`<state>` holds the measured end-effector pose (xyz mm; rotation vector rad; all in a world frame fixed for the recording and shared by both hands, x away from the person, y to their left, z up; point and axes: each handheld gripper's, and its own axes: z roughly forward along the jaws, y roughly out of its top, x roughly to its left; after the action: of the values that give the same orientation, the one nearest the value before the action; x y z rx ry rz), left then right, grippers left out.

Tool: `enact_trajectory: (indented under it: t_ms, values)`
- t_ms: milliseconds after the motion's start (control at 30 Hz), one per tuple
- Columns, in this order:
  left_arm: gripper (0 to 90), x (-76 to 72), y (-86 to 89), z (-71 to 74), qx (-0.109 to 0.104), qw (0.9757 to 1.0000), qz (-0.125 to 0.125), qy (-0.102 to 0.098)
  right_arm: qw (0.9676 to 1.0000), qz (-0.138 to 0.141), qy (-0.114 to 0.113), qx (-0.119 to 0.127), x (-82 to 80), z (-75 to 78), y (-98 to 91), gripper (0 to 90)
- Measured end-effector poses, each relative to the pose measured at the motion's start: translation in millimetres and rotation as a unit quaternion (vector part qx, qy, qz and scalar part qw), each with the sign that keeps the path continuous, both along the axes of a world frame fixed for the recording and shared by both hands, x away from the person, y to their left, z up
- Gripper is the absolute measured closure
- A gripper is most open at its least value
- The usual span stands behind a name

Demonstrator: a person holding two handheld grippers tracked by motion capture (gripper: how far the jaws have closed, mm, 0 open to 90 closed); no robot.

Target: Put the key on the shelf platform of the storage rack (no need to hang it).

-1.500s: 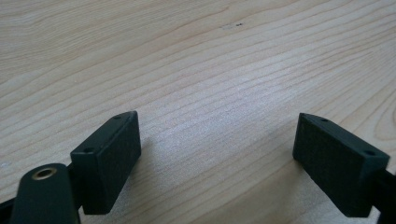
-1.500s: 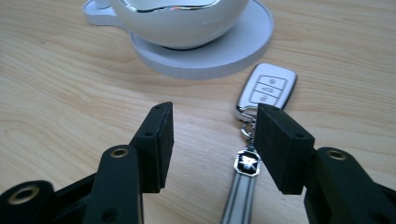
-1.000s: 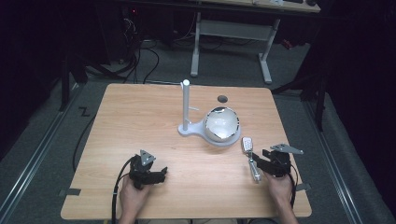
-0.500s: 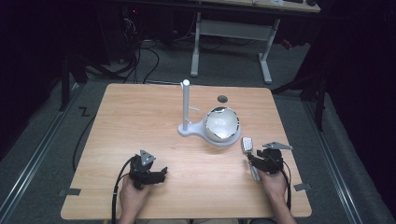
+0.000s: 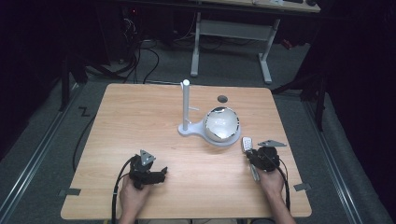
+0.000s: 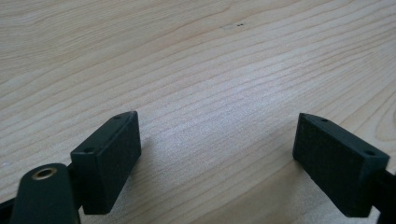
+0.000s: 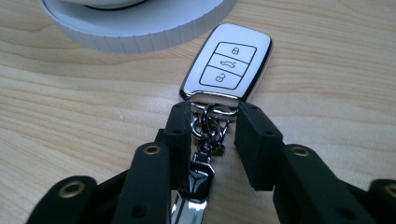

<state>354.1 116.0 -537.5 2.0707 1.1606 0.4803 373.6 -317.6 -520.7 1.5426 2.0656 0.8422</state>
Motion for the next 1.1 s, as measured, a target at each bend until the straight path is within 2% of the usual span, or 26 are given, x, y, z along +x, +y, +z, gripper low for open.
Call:
enact_trajectory:
  t_ms: [133, 267, 300, 600, 1100]
  values:
    - [15.6, 0.0, 0.1, 0.1, 0.0, 1.0, 0.0, 0.001, 0.9999, 0.003, 0.0, -0.016, 3.3, -1.6, 3.8, 74.8]
    - [15.6, 0.0, 0.1, 0.0, 0.0, 1.0, 0.0, 0.0, 0.9999, 0.003, 0.0, -0.016, 3.4, -1.4, 3.1, 78.3]
    - [15.6, 0.0, 0.0, 0.0, 0.0, 1.0, 0.0, 0.0, 0.9999, 0.004, -0.006, -0.014, 2.6, -0.6, 2.6, 82.0]
    - [15.6, 0.0, 0.1, 0.0, 0.0, 1.0, 0.0, 0.0, 0.9997, 0.003, -0.015, -0.016, 1.5, 0.5, 1.6, 84.2]
    - [15.6, 0.1, 0.1, 0.0, -0.001, 1.0, 0.0, 0.0, 0.9979, 0.006, -0.06, 0.023, -14.7, 26.9, -14.1, 84.9]
